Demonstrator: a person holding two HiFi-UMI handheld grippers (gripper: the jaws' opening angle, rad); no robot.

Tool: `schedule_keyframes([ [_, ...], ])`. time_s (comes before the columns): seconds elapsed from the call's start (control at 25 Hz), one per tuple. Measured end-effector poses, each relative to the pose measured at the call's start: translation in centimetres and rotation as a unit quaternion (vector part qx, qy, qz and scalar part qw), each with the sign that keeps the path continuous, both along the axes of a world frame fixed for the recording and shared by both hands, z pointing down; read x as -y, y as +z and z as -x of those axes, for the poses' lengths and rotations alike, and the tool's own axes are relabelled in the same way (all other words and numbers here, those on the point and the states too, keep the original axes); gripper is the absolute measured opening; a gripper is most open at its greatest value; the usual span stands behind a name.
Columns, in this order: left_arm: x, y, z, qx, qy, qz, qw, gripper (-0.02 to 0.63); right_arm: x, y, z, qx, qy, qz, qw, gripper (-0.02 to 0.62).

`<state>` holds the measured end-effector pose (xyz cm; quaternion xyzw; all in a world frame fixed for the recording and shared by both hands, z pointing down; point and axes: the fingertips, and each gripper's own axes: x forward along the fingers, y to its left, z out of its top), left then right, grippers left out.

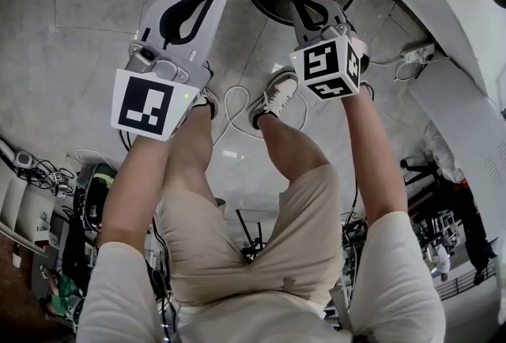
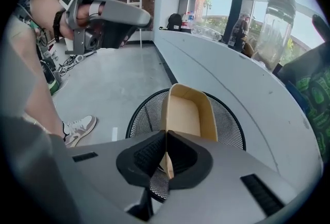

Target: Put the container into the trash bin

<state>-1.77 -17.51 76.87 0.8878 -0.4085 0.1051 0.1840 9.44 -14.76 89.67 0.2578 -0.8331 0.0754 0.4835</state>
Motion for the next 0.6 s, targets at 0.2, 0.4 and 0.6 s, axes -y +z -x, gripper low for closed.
schedule_keyframes([
  [0.2,0.1,-0.2,0.3,-0.005,-0.011,-0.002,0.9999,0.018,0.2,1.5,0.3,-0.03,-0.033,0.015,0.999,0.015],
  [0.4,0.0,0.2,1.4,0.0,-0.019,0.003,0.9998,0.018,0.7,3.2,0.7,-0.056,-0.063,0.035,0.996,0.015],
  [0.6,0.0,0.8,1.6,-0.004,-0.028,0.005,0.9996,0.018,1.1,4.8,0.4,-0.072,-0.077,0.061,0.993,0.015],
])
